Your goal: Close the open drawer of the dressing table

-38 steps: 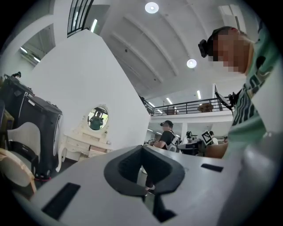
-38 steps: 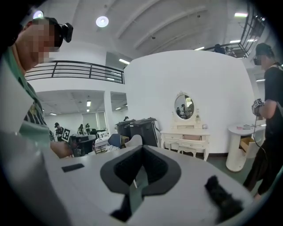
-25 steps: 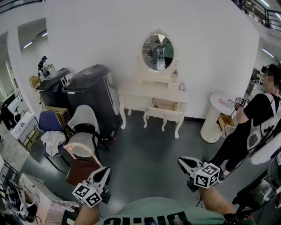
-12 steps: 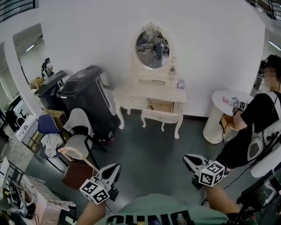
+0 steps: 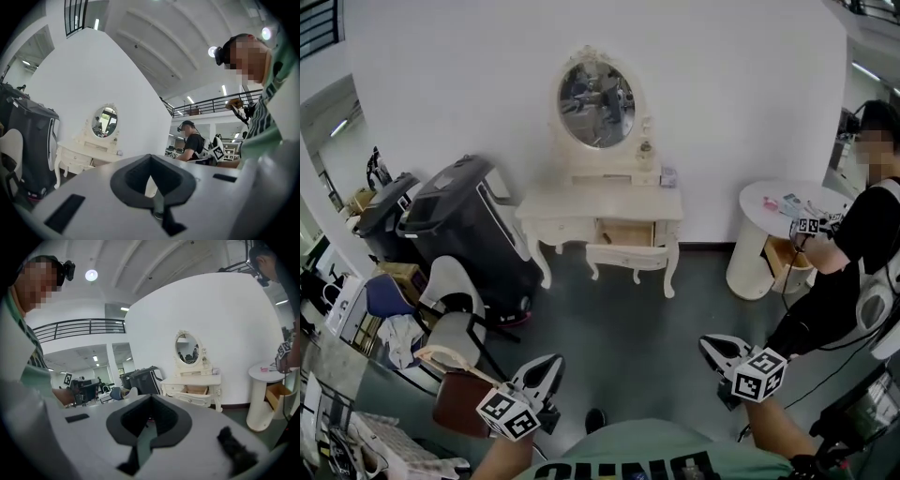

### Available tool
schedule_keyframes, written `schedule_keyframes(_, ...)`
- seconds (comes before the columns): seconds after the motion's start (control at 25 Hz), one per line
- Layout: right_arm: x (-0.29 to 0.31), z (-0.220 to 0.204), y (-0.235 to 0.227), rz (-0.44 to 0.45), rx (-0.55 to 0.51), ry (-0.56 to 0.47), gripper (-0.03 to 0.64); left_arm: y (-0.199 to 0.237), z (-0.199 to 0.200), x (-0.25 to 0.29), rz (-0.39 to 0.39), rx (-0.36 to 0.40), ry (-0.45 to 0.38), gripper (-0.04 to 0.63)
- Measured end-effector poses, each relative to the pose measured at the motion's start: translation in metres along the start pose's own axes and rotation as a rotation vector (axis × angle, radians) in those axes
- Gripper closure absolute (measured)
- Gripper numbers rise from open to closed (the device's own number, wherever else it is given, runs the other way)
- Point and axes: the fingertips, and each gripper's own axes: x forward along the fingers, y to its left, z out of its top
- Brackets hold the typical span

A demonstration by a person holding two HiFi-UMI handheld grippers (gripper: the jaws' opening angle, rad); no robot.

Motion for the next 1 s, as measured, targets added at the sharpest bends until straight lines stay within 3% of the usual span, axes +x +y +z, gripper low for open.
schedule_keyframes(0.48, 0.117, 0.069, -0.018, -0.209, -0.019, -0.066, 0.611, 0.156, 0.052, 0.085, -0.235, 0.023, -0.006, 0.597)
schedule_keyframes(0.64, 0.168, 0.076, -0.015, -0.21, -0.003, -0.049, 0.611, 0.197, 0.068, 0.114, -0.292, 0.019, -0.012, 0.597)
schedule_keyframes(0.8, 0.207, 0.086, -0.02, -0.225, 0.008, -0.022, 0.611, 0.236, 0.079, 0.115, -0.289, 0.006, -0.015, 0.597)
schedule_keyframes(1.0, 0.25, 0.107, -0.023, -0.204, -0.01, -0.006, 0.611, 0.292, 0.08, 0.102, -0.214, -0.018, -0.019, 0.597)
